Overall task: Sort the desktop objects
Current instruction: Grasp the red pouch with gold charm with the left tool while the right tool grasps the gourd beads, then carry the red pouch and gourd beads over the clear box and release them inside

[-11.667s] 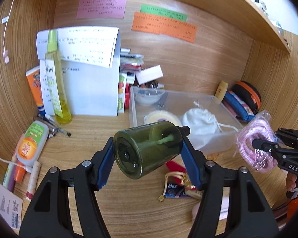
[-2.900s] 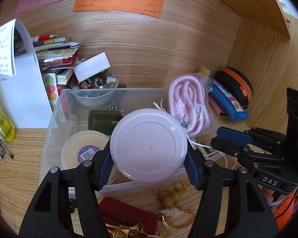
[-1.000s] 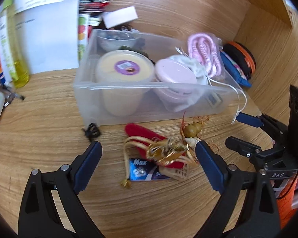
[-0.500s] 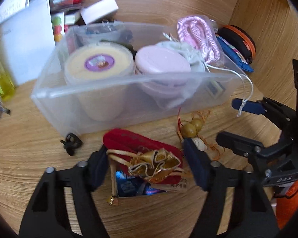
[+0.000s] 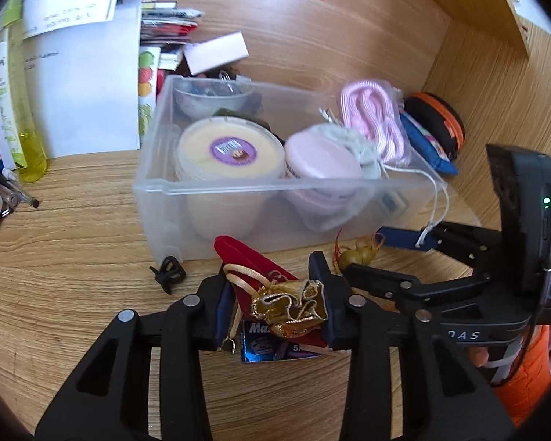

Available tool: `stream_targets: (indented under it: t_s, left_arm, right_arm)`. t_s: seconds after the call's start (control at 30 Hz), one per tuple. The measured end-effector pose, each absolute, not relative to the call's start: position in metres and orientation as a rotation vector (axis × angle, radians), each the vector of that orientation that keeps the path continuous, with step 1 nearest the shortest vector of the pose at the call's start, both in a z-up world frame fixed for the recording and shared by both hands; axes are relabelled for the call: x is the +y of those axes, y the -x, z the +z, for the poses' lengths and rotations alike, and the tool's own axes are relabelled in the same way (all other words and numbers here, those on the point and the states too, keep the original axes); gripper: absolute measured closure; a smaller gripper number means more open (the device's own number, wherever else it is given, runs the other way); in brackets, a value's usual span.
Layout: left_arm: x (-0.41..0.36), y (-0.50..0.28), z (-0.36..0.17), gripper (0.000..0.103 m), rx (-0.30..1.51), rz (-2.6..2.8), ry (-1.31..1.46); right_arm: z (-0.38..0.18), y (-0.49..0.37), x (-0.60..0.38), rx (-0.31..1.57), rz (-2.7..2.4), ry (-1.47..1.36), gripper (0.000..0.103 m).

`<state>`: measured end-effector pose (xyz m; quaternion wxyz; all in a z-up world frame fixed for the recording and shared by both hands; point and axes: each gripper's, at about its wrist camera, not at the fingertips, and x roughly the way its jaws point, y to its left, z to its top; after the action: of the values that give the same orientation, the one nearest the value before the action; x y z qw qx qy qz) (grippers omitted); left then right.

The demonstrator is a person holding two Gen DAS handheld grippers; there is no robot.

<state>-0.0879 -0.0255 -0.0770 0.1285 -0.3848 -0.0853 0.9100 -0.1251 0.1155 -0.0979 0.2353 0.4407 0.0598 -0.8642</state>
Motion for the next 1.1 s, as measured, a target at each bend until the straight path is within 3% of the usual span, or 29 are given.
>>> stream_targets:
  t_s: [0.2, 0.27, 0.4, 1.1]
  left_arm:
    - [-0.028, 0.085, -0.075, 0.065, -0.262, 2.643, 1.078]
    - [-0.028, 0.083, -0.075, 0.065, -0.264, 2.641, 1.069]
    - [-0.028, 0.081, -0.074, 0.065, -0.268, 2.638, 1.057]
    - [-0.037, 0.077, -0.07, 0.065, -0.335, 2.669, 1.022]
  right_arm:
    - [-0.098, 0.13, 0.114, 0.102, -2.353, -1.234, 0.059]
    - [-0.099, 0.132, 0.115, 0.082, -2.349, -1.245, 0.06]
    - [-0.098, 0.127, 0.109, 0.125, -2.33, -1.232, 0.073]
    - [-0.107, 0.113, 0.1, 0.254, -2.316, -1.208, 0.072]
